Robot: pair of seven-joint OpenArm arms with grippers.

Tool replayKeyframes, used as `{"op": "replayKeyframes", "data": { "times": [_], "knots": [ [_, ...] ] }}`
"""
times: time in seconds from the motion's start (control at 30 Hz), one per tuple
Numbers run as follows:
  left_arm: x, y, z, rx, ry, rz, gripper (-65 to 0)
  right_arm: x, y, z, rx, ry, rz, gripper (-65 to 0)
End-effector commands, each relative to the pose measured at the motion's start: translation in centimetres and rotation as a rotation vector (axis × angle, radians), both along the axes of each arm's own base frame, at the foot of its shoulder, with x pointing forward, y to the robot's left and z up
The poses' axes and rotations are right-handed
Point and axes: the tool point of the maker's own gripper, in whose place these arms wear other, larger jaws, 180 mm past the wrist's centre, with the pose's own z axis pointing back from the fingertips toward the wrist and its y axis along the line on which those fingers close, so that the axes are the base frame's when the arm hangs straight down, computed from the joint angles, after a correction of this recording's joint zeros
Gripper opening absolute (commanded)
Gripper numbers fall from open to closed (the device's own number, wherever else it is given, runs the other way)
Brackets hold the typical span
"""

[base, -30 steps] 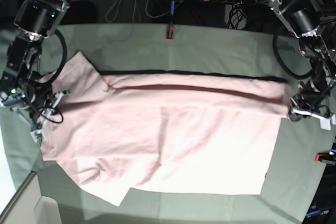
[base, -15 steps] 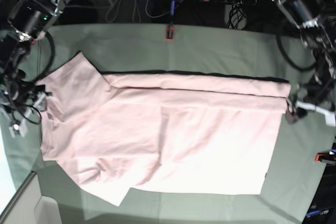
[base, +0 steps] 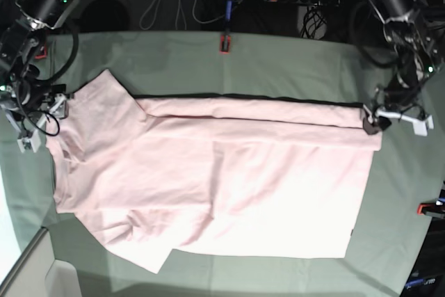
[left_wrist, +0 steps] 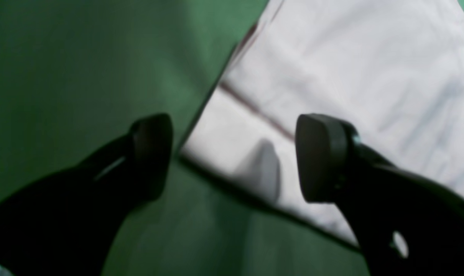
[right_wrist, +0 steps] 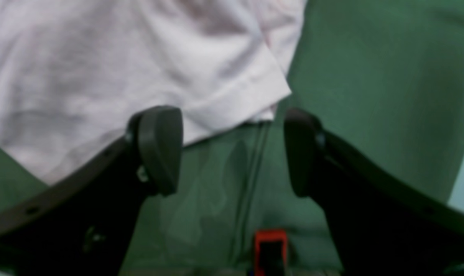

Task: Layout the t-shirt on the table in an organized manner, then fold the t-shirt properly
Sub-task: 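Release the folded edge and open both grippers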

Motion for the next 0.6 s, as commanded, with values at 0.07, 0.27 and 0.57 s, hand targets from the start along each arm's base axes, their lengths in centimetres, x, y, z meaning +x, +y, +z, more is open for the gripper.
{"op": "replayKeyframes", "data": {
  "times": [0.07, 0.27, 0.57],
  "knots": [
    [0.4, 0.8, 0.8, 0.017, -0.022, 0.001, -29.4, 0.6, -1.5, 1.4, -0.029, -0.044, -0.021, -23.6],
    [0.3, 0.5, 0.6, 0.008, -0.014, 0.001, -65.0, -0.5, -3.1, 1.6, -0.033, -0.047, -0.08, -23.6],
    [0.0, 0.9, 0.7, 0.014, -0.017, 0.006, -64.9, -1.3, -2.7, 0.7, -0.02, -0.024, -0.079, -23.2]
  ]
}}
